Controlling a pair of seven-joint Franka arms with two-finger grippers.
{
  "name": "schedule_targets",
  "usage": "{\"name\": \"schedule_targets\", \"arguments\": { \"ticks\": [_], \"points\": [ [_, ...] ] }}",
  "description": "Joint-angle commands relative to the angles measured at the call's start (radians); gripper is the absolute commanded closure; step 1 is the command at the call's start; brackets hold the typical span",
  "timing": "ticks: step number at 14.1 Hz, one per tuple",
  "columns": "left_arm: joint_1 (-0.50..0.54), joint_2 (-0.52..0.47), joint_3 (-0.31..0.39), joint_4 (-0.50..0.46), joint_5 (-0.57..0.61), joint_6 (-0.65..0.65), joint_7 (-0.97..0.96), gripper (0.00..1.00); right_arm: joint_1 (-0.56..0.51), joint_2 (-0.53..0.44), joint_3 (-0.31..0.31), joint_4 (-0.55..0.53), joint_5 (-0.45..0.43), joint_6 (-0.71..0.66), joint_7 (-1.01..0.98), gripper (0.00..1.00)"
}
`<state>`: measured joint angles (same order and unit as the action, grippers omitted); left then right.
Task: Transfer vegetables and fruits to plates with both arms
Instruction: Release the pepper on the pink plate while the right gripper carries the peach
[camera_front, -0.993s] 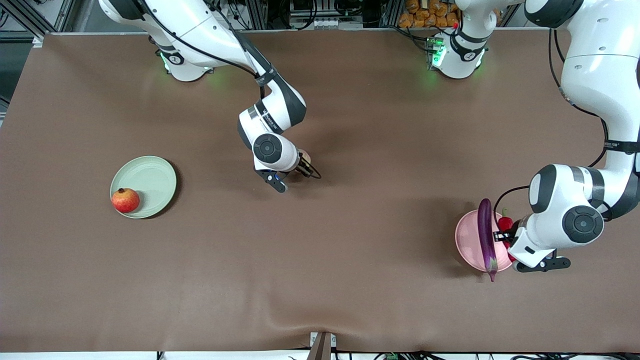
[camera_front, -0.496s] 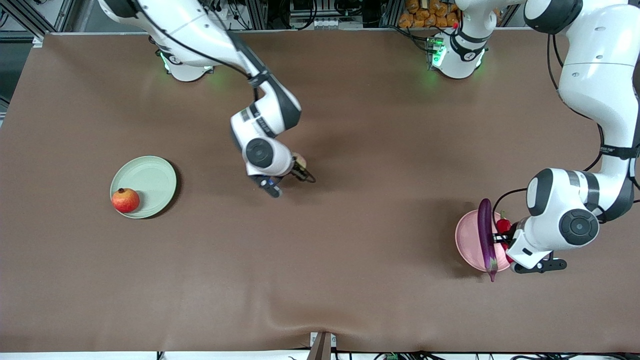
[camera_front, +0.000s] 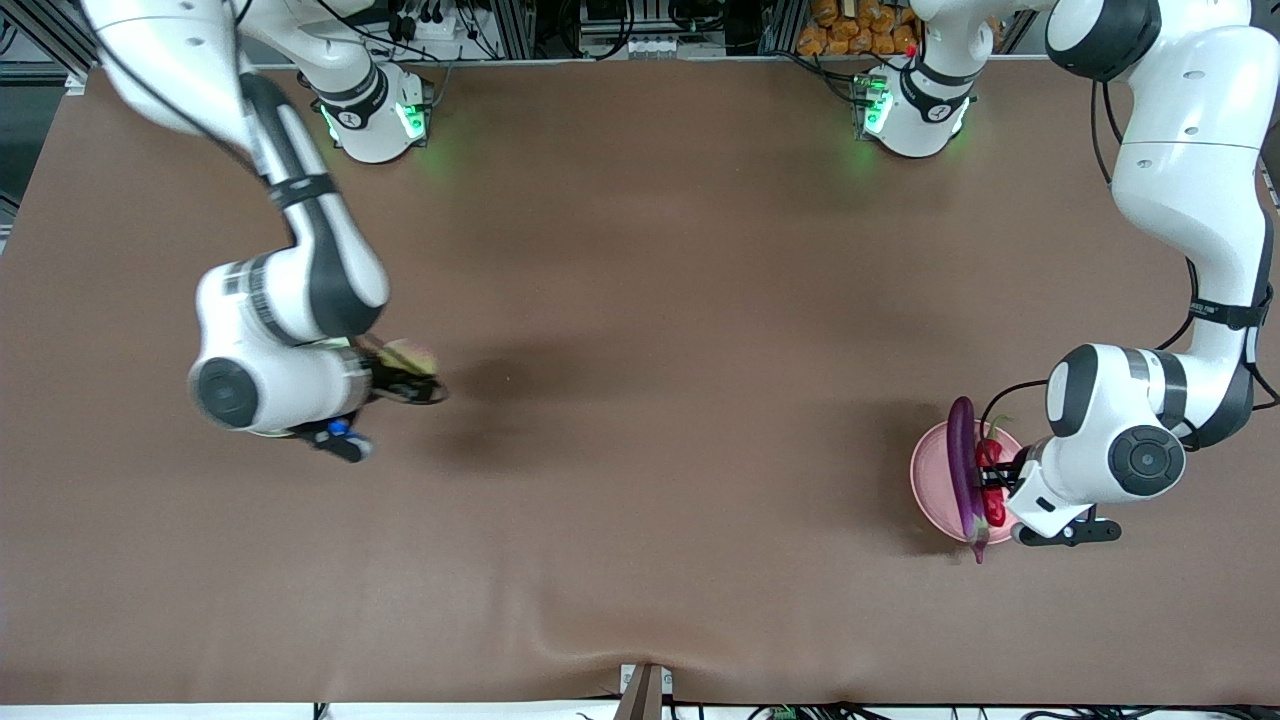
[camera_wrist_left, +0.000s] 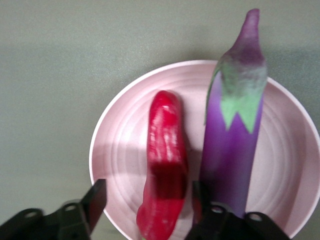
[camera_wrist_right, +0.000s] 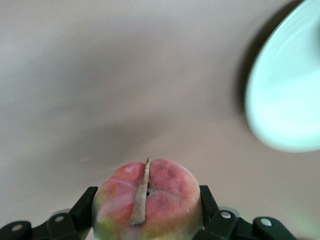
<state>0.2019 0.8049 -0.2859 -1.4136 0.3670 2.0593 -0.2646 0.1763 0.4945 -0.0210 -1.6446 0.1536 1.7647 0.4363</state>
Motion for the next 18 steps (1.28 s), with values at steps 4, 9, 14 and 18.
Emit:
{"name": "schedule_targets", "arguments": {
  "ticks": [4,9,14,18],
  "points": [
    [0.004,-0.045,-0.004,0.016,0.023,0.001,-0.002,0.00,-0.070,0.003,-0.059,-0.041,-0.080,0.016,-0.243,1.00],
    [0.004,-0.188,-0.015,0.005,-0.020,-0.045,0.001,0.00,-0.132,0.025,-0.082,-0.141,-0.083,0.172,-0.395,1.00],
    [0.005,-0.347,-0.015,0.005,-0.137,-0.188,0.015,0.00,-0.147,0.036,-0.080,-0.181,-0.077,0.228,-0.401,0.00],
    [-0.001,-0.444,-0.030,0.002,-0.212,-0.319,0.005,0.00,-0.135,0.029,-0.077,-0.054,-0.065,0.094,-0.398,0.00]
  ]
}}
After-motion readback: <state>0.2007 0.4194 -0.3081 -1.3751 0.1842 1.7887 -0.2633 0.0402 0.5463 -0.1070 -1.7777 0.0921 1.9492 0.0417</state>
